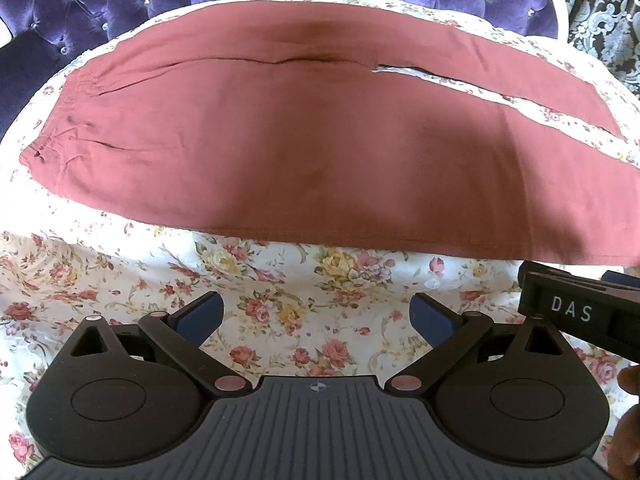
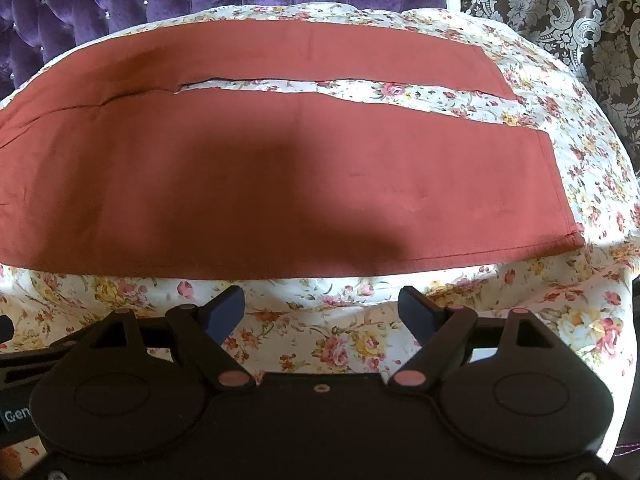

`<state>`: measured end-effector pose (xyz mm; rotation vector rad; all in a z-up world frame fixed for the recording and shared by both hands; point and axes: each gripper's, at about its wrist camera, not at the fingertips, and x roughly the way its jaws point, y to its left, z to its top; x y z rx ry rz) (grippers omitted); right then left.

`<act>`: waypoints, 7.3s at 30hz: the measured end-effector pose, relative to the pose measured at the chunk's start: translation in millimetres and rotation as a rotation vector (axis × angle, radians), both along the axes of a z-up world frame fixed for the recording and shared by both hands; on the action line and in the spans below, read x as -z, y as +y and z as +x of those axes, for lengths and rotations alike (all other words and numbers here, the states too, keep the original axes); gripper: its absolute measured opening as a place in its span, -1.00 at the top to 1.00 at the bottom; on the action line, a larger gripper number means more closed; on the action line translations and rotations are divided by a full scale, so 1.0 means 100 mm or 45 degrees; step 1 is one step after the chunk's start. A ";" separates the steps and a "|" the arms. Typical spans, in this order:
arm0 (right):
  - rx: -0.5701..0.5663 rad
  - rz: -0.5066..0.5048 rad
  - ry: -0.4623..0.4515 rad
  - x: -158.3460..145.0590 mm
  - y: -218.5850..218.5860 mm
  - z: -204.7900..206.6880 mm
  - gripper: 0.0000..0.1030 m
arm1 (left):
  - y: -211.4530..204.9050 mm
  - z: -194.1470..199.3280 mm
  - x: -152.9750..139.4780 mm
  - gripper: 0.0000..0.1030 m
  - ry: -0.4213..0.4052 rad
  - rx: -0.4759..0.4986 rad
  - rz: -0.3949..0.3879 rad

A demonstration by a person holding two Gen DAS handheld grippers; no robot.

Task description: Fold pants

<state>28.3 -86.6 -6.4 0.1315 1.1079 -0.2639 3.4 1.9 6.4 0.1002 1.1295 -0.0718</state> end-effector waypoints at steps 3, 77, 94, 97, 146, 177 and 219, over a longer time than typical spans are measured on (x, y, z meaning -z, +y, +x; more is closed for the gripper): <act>-0.002 0.001 -0.001 0.00 0.00 -0.01 -0.64 | 0.00 0.01 0.00 -0.96 0.001 -0.005 0.007; -0.012 0.037 -0.008 -0.05 0.03 0.05 -0.64 | 0.06 0.05 0.01 -0.96 -0.012 -0.038 -0.010; 0.007 0.104 -0.027 -0.01 -0.03 0.05 -0.52 | 0.07 0.08 0.02 -0.96 -0.029 -0.028 -0.004; -0.004 0.082 -0.055 -0.03 -0.01 0.06 -0.51 | 0.09 0.11 0.02 -0.96 -0.006 -0.022 -0.038; -0.769 0.033 -0.223 0.40 -0.77 3.45 -0.44 | 0.09 1.97 0.30 -0.76 -0.081 0.057 -0.022; -1.130 0.037 -0.443 -0.30 -0.39 2.34 0.80 | 0.26 2.27 -0.25 -0.75 -0.141 0.028 -0.167; -1.075 0.005 -0.597 -0.25 -0.10 1.26 0.81 | -0.32 2.09 -0.46 0.79 -0.188 0.145 -0.118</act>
